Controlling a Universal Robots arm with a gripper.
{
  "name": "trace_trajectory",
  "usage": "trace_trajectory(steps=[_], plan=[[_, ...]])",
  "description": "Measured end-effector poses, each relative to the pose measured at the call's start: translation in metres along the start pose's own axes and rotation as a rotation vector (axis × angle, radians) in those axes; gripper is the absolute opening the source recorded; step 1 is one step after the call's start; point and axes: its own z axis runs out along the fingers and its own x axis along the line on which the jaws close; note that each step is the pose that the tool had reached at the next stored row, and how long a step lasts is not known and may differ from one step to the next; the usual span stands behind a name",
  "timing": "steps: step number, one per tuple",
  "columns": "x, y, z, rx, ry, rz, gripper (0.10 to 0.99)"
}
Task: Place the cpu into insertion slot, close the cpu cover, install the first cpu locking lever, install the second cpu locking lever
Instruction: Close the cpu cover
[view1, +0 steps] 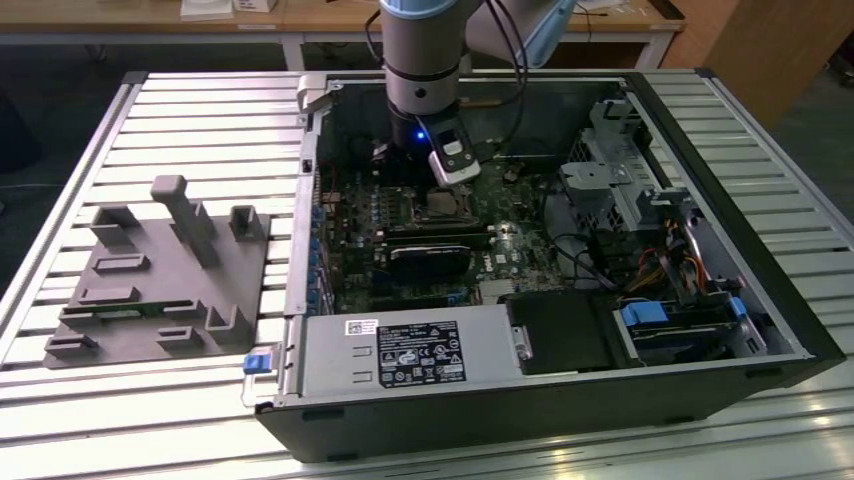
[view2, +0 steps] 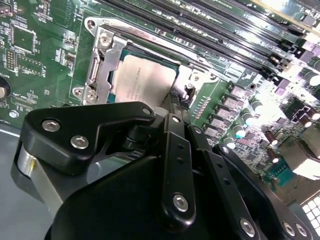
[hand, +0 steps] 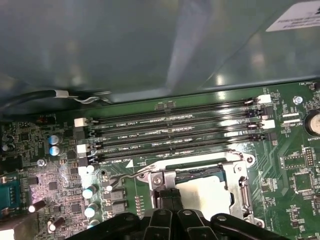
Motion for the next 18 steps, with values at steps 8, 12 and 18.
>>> trace_trajectory(steps=[8,12,18], plan=[[-0.0019,0.0006,-0.0019,-0.002,0.0002,0.000,0.106],[-0.0045,0.0009,-0.0022,-0.002,0.0015,0.000,0.106],[-0.0091,0.0017,-0.0020,-0.003,0.0034,0.000,0.106]])
